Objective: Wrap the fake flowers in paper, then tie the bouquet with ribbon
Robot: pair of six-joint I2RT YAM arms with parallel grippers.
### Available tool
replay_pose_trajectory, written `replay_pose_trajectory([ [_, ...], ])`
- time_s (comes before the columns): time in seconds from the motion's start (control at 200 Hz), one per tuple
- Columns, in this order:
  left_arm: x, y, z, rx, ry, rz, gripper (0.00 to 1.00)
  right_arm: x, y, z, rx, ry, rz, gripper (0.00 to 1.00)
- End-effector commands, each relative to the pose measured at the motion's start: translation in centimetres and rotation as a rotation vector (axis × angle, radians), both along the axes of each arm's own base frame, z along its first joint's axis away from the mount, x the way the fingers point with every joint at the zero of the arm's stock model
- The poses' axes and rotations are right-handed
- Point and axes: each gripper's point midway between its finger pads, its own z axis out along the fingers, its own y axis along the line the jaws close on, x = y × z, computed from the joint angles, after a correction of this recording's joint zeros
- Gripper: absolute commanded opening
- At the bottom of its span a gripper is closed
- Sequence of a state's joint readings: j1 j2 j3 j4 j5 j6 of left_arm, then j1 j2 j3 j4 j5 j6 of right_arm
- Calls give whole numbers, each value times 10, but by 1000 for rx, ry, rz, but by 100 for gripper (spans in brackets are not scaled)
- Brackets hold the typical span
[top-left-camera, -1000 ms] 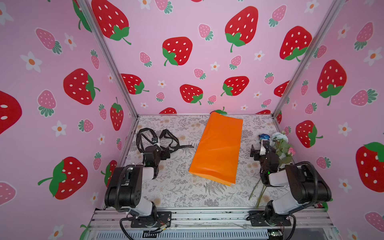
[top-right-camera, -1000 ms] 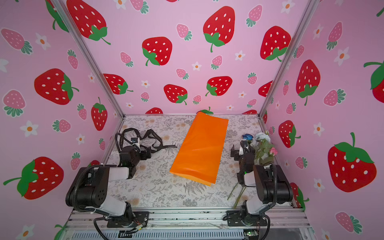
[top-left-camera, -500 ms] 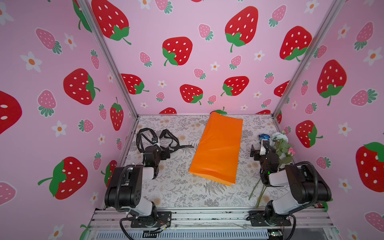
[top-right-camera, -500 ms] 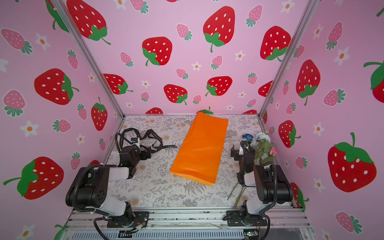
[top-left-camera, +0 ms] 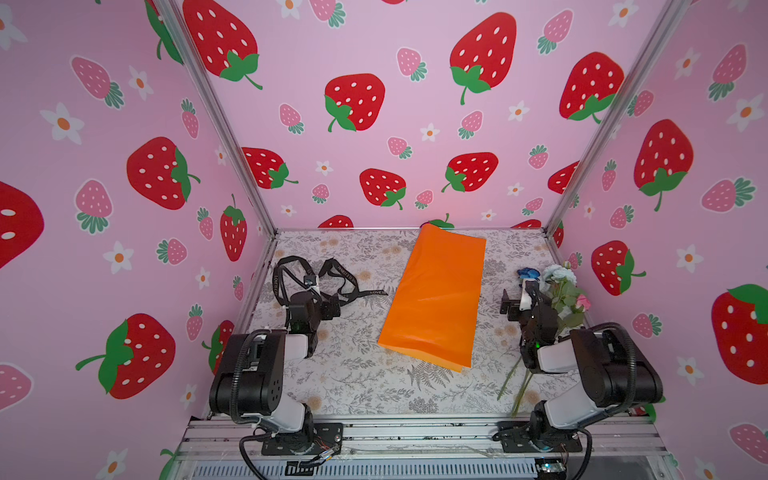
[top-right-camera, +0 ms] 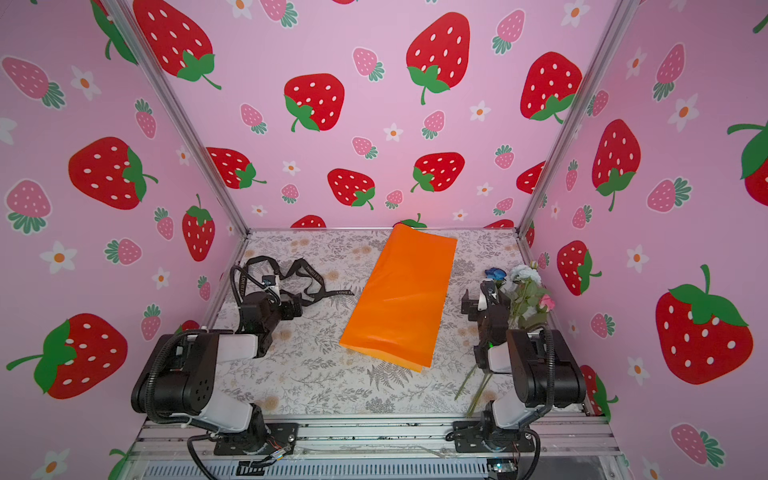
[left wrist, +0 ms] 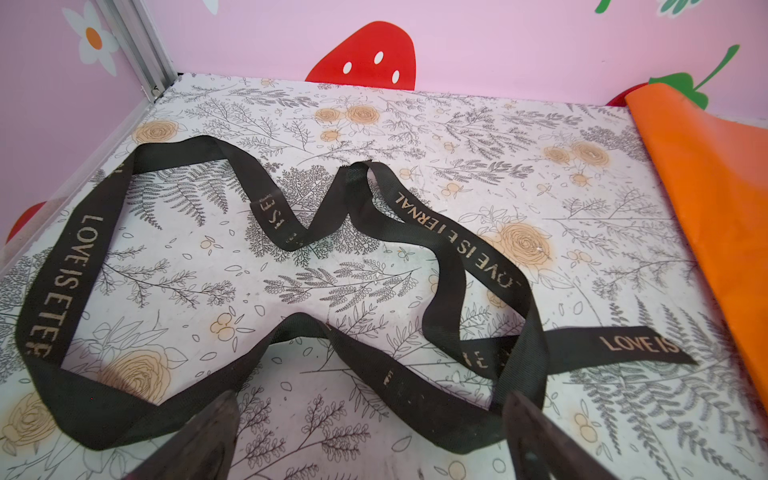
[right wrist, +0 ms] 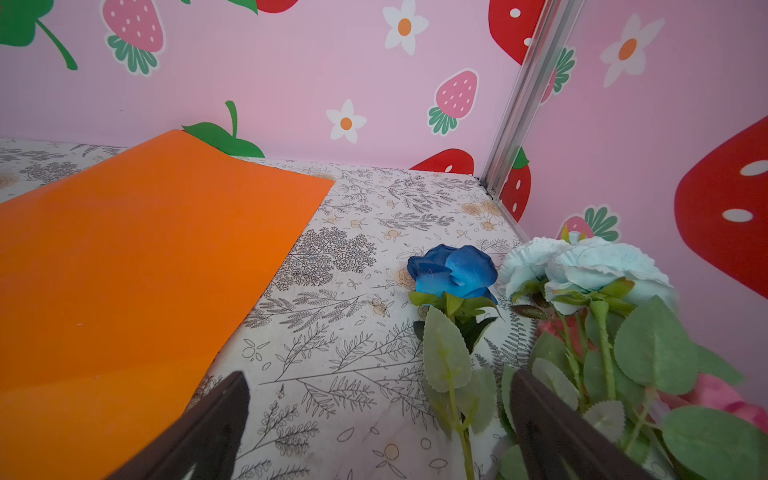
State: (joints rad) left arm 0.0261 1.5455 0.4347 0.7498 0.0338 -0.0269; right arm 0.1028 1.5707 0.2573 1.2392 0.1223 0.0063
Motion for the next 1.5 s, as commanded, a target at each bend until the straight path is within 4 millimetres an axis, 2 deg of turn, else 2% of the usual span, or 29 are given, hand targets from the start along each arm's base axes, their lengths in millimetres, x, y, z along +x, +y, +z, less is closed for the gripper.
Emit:
replay_pose_trajectory([
  [0.0, 8, 1, 10, 4, -29, 6, 99, 3, 1, 5, 8, -18, -5, 100],
  [0.12, 8, 1, 11, 4, -32, 5, 99, 3, 1, 5, 8, -18, -5, 100],
  [0.245, 7, -10, 14, 3, -39, -60, 99, 3, 1, 6, 9, -19, -5, 100],
  [0.385, -1, -16, 32, 13, -77, -93, 99, 3, 1, 6, 8, -22, -4, 100],
  [0.53, -13, -32, 53, 78, -114, -144, 99, 3, 1, 6, 8, -20, -5, 100],
  [0.635, -20, -53, 69, 129, -141, -208, 99, 4, -1, 8, 15, -21, -18, 100],
  [0.77, -32, -86, 88, 121, -175, -315, 99, 0, -14, 20, 34, -38, -99, 100],
  [0.91, -55, -132, 102, 134, -179, -489, 99, -6, -30, 30, 67, -16, -197, 100],
  [0.99, -79, -168, 106, 131, -191, -655, 99, -11, -39, 34, 102, 15, -264, 100],
  [1.106, -107, -206, 104, 145, -188, -807, 99, -21, -48, 43, 157, 42, -333, 100],
  [1.251, -140, -246, 87, 191, -131, -991, 99, -35, -50, 50, 216, 78, -360, 100],
  [1.461, -167, -289, 51, 323, -44, -1142, 99, -63, -60, 44, 264, 140, -434, 100],
  [1.496, -167, -292, 44, 357, -29, -1142, 99, -67, -60, 42, 266, 148, -439, 100],
])
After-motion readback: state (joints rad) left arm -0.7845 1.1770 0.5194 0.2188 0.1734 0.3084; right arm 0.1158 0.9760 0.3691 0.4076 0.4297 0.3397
